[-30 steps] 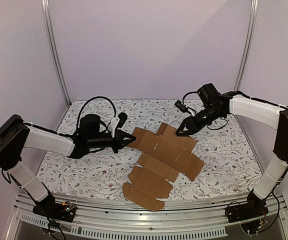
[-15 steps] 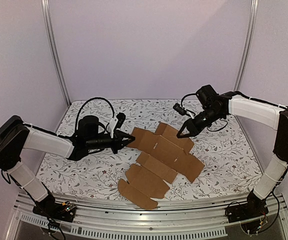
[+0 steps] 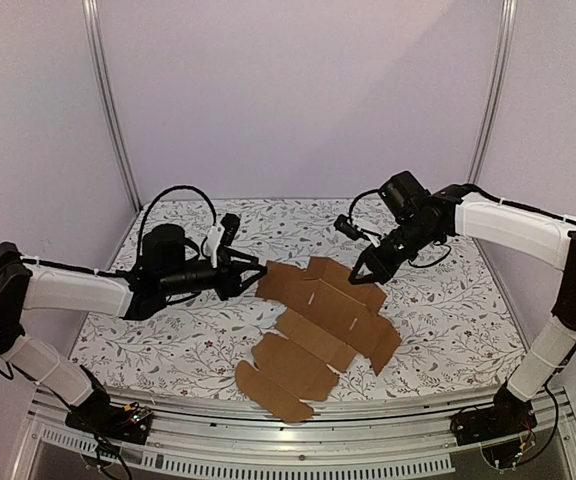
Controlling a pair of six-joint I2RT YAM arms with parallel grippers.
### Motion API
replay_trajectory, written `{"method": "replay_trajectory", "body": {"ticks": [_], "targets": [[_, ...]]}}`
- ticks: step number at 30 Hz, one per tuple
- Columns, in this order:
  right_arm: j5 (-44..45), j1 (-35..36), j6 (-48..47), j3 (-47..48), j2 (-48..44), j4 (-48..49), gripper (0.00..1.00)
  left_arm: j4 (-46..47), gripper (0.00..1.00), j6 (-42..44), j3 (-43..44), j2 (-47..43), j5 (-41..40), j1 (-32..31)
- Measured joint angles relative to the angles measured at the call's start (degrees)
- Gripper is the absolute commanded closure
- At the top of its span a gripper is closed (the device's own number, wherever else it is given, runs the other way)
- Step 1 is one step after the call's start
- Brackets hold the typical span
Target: Fold the paper box
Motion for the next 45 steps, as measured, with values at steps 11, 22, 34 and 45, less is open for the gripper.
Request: {"method": "replay_trajectory", "body": {"ticks": [11, 22, 34, 45], "targets": [[15.26, 9.51, -1.64, -2.47, -5.27, 1.77, 1.0, -16.22, 0.9, -5.92, 11.65, -4.42, -0.35, -0.09], [26.01, 14.86, -1.73, -4.13, -8.2, 5.68, 1.0, -24.0, 1.0, -9.97, 20.57, 4.92, 2.38, -3.98], [32.79, 16.7, 0.35, -6.97, -8.74, 8.9, 1.0, -29.83, 1.0, -9.84, 26.47, 9.86, 1.55, -9.22], [33.35, 17.14, 1.86, -7.21, -9.07, 10.21, 1.0, -31.85, 1.0, -9.68, 29.24, 13.88, 0.66, -11.56]]}}
